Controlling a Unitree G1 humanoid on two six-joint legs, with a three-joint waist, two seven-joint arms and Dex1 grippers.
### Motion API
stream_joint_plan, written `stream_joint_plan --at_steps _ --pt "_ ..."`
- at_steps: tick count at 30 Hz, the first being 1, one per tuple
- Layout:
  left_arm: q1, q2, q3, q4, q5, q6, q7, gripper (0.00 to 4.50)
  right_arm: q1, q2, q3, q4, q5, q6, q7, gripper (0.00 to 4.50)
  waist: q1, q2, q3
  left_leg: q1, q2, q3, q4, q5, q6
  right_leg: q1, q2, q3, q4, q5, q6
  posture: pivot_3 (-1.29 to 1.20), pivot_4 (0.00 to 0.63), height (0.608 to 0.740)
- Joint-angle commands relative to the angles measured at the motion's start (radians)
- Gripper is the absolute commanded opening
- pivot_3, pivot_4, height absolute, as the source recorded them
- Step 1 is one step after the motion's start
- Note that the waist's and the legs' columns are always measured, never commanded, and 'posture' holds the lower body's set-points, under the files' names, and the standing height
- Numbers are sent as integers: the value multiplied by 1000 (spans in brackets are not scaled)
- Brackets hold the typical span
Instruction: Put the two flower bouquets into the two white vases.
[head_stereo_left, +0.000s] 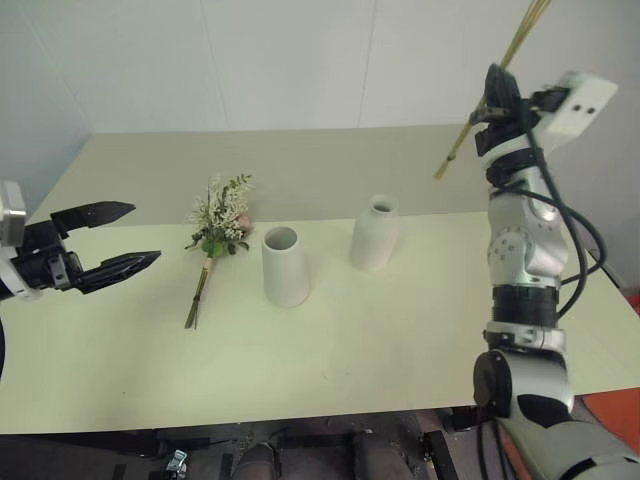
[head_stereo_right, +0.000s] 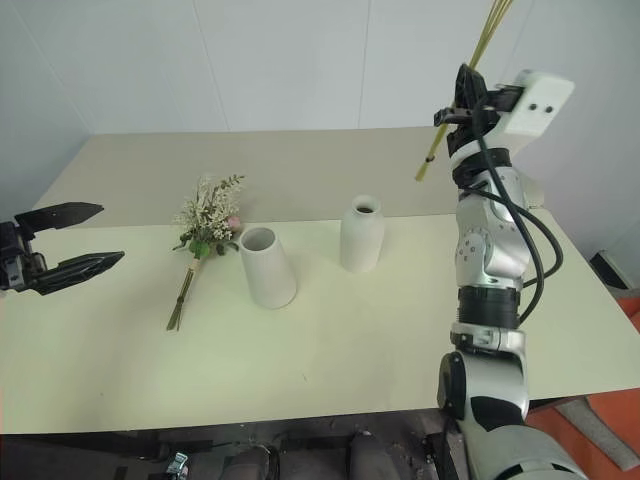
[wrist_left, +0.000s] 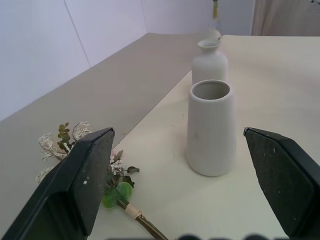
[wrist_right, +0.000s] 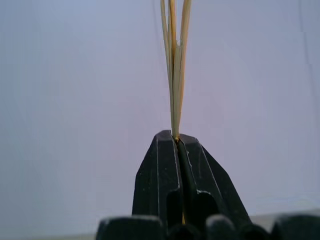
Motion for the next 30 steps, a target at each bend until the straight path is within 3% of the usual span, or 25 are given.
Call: stream_joint_plan --at_steps 1,9,25,30 --pt "-25 22 2 -1 5 -21 -8 4500 4 25 -2 -111 76 47 1 26 0 0 0 0 0 0 0 0 0 0 0 0 0 0 0 0 150 740" --pt "-18 17 4 -18 0 -14 -2 4500 19 116 64 -98 43 39 4 26 -1 0 0 0 3 1 0 0 0 -2 3 0 0 1 -1 0 150 740" --pt "38 6 48 -65 -19 -5 22 4500 117 128 139 -1 -80 -89 128 26 1 0 0 0 4 1 0 0 0 -1 4 0 -1 1 -1 0 150 740" --pt "38 5 38 -62 -10 -12 23 4500 150 132 158 4 -114 -106 138 1335 0 0 0 0 4 2 0 0 0 -2 4 0 -1 1 -1 0 150 740"
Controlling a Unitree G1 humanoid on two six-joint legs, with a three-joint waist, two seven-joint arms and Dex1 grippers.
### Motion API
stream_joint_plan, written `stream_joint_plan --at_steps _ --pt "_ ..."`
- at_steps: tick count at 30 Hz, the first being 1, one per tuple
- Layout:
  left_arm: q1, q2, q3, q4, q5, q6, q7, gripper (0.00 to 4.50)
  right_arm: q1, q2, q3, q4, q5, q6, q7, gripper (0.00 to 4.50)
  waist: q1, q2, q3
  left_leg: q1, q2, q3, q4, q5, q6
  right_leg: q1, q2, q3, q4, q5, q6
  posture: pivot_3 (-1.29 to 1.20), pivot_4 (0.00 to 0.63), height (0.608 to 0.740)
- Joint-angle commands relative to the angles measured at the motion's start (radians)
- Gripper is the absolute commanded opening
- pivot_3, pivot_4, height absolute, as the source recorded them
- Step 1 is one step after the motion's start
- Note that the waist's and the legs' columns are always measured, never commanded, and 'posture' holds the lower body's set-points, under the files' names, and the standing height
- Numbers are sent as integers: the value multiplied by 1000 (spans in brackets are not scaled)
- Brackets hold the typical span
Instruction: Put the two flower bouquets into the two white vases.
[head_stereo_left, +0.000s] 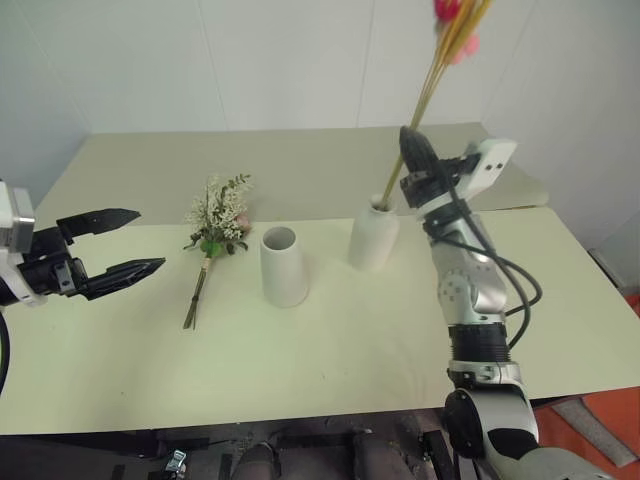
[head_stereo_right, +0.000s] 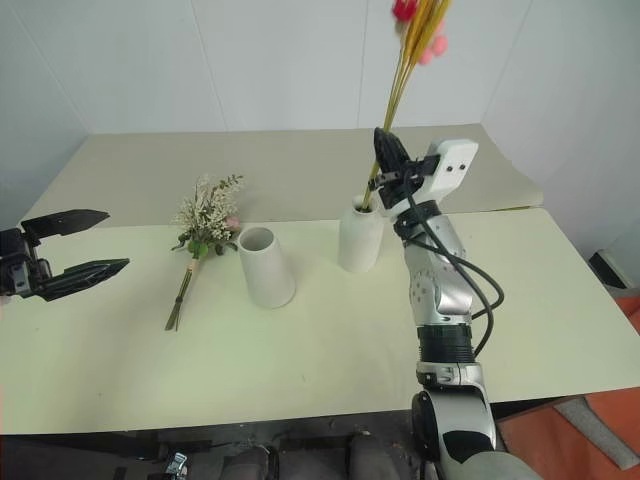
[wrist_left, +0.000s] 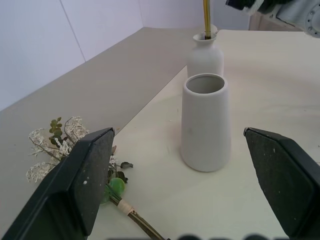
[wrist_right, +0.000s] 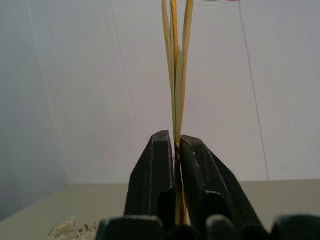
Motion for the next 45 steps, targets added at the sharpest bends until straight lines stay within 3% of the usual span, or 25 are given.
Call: stream_joint_plan --at_steps 1,9,13,17,21,24,28,31,41,45 --pt "-1 6 31 -23 -5 -16 5 4500 6 0 7 -41 -15 -37 8 1668 1 0 0 0 0 0 0 0 0 0 0 0 0 0 0 0 150 740" --pt "-1 10 31 -16 1 -17 8 4500 190 -90 42 -218 -33 28 74 4486 6 0 0 -1 0 0 0 0 0 0 0 0 -1 0 0 0 150 740" --pt "5 -3 18 -35 68 -28 113 4500 288 -184 33 -297 -80 65 69 4486 7 0 0 0 0 0 0 0 0 1 0 0 -1 0 0 0 150 740" --pt "-36 -33 -109 -109 274 47 438 4500 343 -339 -31 -385 -24 237 115 4486 10 0 0 1 0 0 0 0 0 1 0 1 0 -1 2 0 150 740" --pt "-158 -34 -215 -148 247 386 599 4500 428 -554 -85 -447 3 288 282 4486 22 -1 -1 1 0 0 0 0 0 2 0 1 -1 -3 7 0 150 740" --pt "-285 -48 -368 -165 304 613 715 4500 487 -652 -143 -453 40 285 385 4486 28 -2 -1 1 0 0 0 0 0 2 1 1 -2 -5 9 0 150 740" --pt "-494 -169 -484 14 311 806 769 4500 523 -743 -202 -460 96 323 484 4486 29 -3 -1 1 -3 0 3 0 0 4 0 2 -1 -4 11 0 150 740" --pt "-596 -207 -563 120 314 900 746 4500 551 -786 -238 -484 125 337 536 4486 24 -3 -2 1 -5 -2 4 0 0 4 -1 2 -1 -3 12 0 150 740" --pt "-796 -345 -713 555 464 737 725 4500 684 -869 -368 -489 122 322 663 4486 31 -3 -2 0 -9 -3 7 0 0 4 -4 3 -1 -3 14 0 150 740" --pt "-856 -400 -690 729 500 648 745 3584 696 -845 -381 -509 136 343 638 4500 29 -3 -2 -1 -10 -3 8 0 0 5 -4 3 -2 -2 15 0 150 740"
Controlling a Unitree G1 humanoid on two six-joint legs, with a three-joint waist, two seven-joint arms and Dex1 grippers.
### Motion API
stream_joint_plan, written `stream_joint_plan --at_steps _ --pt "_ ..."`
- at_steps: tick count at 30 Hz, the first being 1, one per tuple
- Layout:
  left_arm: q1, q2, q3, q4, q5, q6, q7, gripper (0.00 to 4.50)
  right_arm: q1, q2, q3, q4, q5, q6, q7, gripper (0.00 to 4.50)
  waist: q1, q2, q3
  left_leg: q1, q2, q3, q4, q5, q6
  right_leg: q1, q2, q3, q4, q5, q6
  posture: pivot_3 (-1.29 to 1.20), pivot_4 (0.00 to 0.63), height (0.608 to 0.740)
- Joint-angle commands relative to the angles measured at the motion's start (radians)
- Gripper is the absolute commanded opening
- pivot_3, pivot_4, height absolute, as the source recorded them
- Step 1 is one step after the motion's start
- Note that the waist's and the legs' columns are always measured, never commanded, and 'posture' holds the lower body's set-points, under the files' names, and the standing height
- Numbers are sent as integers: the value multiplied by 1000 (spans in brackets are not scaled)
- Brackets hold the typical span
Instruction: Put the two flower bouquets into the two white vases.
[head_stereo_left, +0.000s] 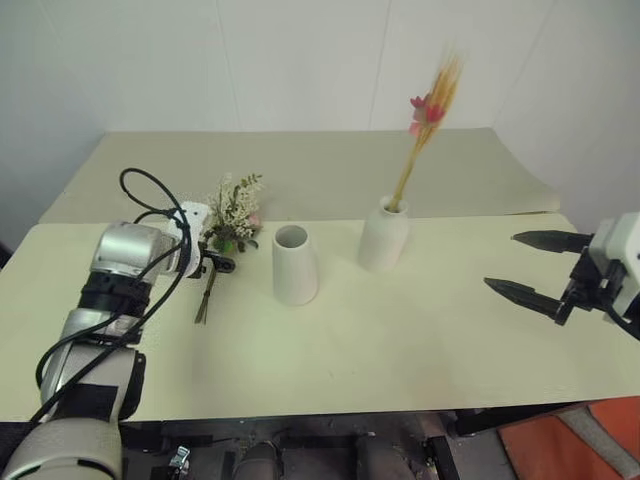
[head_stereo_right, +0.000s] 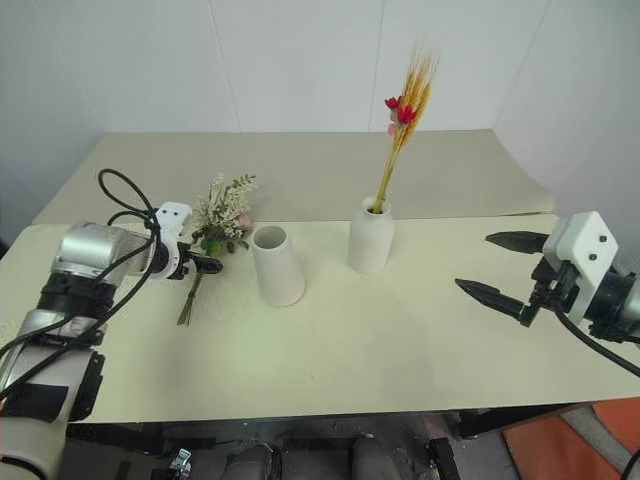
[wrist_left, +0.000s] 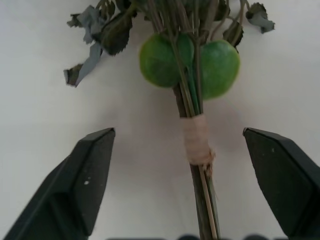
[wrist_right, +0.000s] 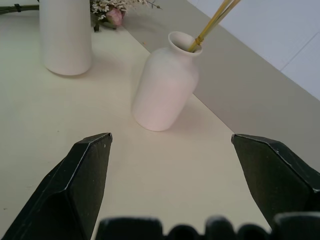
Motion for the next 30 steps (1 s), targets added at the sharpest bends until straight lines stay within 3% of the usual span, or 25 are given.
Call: stream_joint_plan --at_steps 1,10,13,21,24,26,30 --pt "-76 -32 48 135 29 -85 11 3263 9 14 -50 -41 20 8 -26 4500 1 0 0 0 0 0 0 0 0 0 0 0 0 0 0 0 150 740" --pt "-143 -92 31 301 121 -205 8 166 46 37 -58 -74 8 14 -63 4500 3 0 0 -1 -1 0 1 0 0 1 -1 0 0 0 2 0 150 740" --pt "-138 -93 78 274 123 -257 47 129 57 31 -72 -69 4 11 -61 4500 3 0 0 0 -1 0 2 0 0 2 -1 0 0 0 2 0 150 740" --pt "-124 -178 611 12 -229 -526 154 129 142 20 -155 -71 47 9 41 4500 8 -1 0 -3 -1 0 4 0 0 1 -2 -1 -2 1 3 0 150 740" --pt "-97 -230 733 -88 -375 -629 66 129 143 30 -129 -85 16 -9 16 4500 2 -1 0 -2 -1 0 5 0 0 3 -2 0 -2 3 4 0 150 740" --pt "-68 -278 826 -133 -519 -722 -97 129 140 38 -120 -99 37 21 -2 4500 1 -1 0 2 -1 1 5 0 0 7 -2 1 -3 2 6 0 150 740" --pt "-66 -304 887 -134 -716 -654 -240 129 162 62 -120 -134 48 20 -17 4500 1 -1 0 7 -1 1 5 0 0 13 -2 0 -4 2 6 0 150 740"
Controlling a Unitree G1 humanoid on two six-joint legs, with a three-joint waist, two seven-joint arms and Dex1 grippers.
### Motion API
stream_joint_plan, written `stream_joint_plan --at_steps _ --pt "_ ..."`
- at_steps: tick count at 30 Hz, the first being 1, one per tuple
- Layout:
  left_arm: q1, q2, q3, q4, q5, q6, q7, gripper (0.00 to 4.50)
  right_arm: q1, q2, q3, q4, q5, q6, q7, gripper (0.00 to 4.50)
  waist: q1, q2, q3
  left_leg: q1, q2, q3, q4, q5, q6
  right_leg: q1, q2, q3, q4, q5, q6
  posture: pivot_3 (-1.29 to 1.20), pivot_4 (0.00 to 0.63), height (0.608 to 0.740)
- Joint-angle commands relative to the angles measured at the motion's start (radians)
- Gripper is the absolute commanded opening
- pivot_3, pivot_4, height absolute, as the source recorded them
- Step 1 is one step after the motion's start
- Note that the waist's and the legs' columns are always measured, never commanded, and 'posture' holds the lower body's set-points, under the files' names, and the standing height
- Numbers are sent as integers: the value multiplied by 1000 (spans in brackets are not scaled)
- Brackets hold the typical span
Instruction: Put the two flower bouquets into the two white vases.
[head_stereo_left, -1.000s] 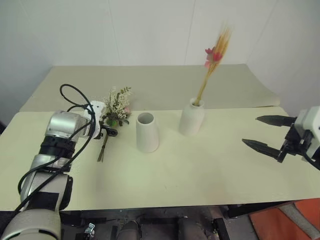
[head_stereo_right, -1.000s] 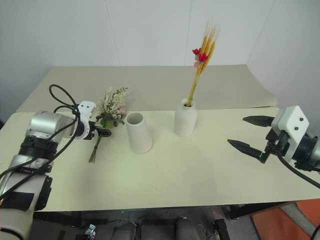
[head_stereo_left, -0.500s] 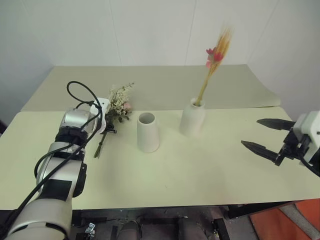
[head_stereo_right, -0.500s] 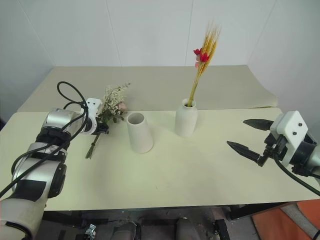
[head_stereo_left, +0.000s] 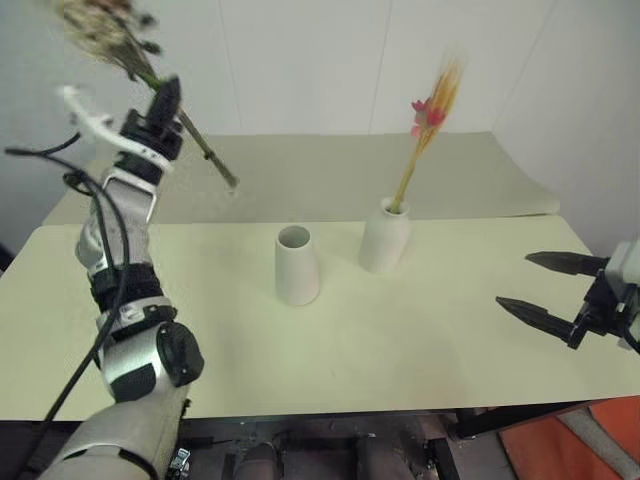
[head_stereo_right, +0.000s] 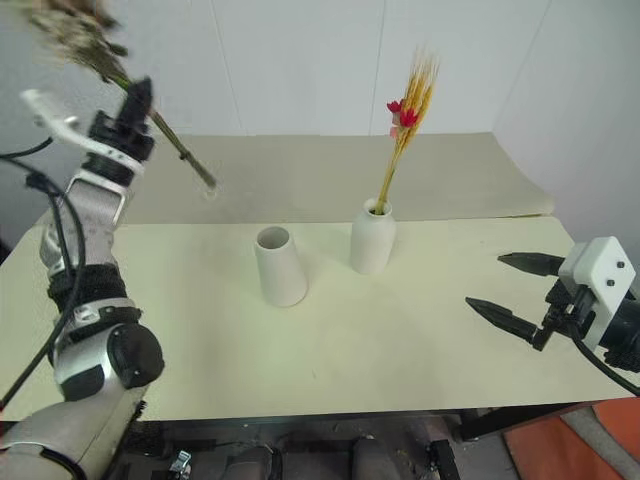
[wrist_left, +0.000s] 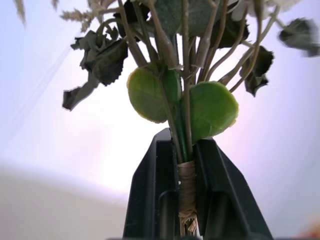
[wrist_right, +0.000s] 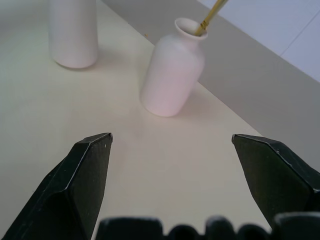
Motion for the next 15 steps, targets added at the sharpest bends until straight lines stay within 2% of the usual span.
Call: stream_joint_plan --at_steps 1,4,8,15 --pt "-2 -1 -3 -40 -139 55 -146 129 14 19 -14 -49 6 -1 -28 4500 0 0 0 0 0 -1 1 0 0 0 0 0 0 0 0 0 150 740" --pt "12 15 -79 -40 -145 115 -238 129 29 35 -10 -70 -15 -7 -54 4500 7 -1 0 -1 -1 -1 2 0 0 1 0 0 0 0 1 0 150 740" --pt "14 52 -209 -16 -70 117 -370 129 33 44 -17 -115 0 25 -98 4500 8 -1 0 -2 -1 -1 2 0 0 1 0 0 -1 0 1 0 150 740" --pt "31 67 -301 -18 -36 104 -472 129 84 59 -36 -161 0 36 -125 4500 2 -1 0 -2 -1 -1 2 0 0 1 0 0 -1 0 1 0 150 740"
